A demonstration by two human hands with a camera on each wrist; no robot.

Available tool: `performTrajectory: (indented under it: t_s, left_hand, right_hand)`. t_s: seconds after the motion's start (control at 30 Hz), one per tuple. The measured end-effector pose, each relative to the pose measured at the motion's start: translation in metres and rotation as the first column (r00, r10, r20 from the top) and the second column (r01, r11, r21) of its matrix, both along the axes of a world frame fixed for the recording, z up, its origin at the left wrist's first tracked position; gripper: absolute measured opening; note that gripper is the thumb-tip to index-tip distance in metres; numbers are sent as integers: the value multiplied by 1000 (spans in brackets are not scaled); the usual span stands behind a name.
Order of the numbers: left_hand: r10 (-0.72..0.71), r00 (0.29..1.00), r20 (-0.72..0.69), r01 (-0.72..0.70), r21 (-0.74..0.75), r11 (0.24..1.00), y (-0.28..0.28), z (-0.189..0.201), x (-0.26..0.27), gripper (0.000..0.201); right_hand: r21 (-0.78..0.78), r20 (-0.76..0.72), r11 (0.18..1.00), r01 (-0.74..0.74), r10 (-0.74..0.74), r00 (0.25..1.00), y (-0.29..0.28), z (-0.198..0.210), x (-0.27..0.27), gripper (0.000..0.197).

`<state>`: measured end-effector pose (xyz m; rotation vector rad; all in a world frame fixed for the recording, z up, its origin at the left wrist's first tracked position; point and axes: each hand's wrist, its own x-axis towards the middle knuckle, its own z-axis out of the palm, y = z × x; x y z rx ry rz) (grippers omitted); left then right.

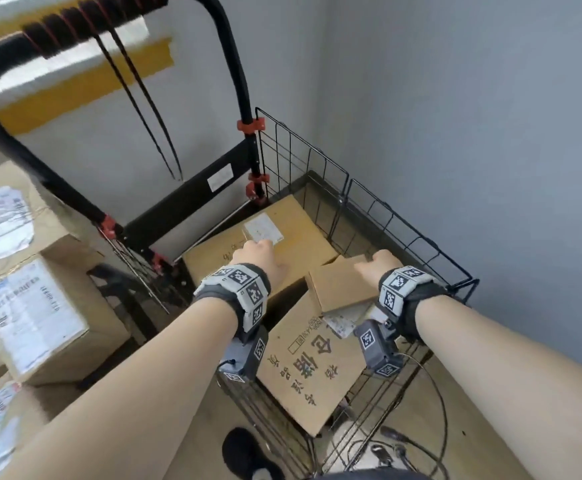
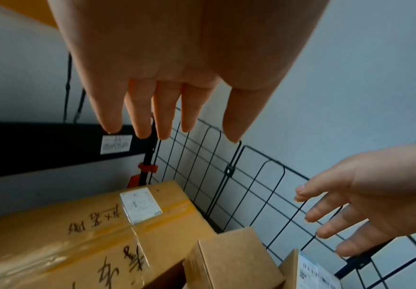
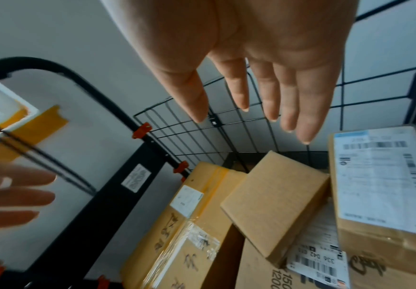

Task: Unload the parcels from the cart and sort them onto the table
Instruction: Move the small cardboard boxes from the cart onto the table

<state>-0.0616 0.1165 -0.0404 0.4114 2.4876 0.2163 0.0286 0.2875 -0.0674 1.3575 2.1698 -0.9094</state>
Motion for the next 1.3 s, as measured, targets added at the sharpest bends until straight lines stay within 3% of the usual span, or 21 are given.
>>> performTrajectory:
  t_s: [0.17,0.33,0.43,0.53,0.8,0.87,1.1,1.3]
  left_hand:
    - [-12,994,111,22,-95,995,50,-47,-3,49]
    - [-79,979,190,106,-134,985,95,-94,1,48]
    - [-123,973,197,152,-142,978,113,-117,3,51]
    - [-190,965,180,220,-163,962,124,-138,4,60]
    - [-346,910,228,400,-262,879,149,-184,16,110]
    - [-363,909,202,411,-309,858,152,-194,21,117]
    - [-354,923,148,383,-314,869,141,-204,20,120]
    - [-31,986,166,65,-209,976,114,-180,13,129]
  right_hand:
    - [1,161,992,124,-123,979,38,-42,-4,60]
    - [70,220,985,156,-168,961,59,-73,-3,24]
    - [58,278,988,144,-154,948,69,-93,-2,34]
    - [36,343,984,175,-177,922,78,-115,3,59]
    - [83,382,984,159,-178,907,89,-143,13,56]
    - [79,377,976,200,-216,901,89,-146,16,65]
    - [14,355,967,253,-241,903,85,-159,20,75]
    - [-94,337,964,247,-203,919,74,-147,14,73]
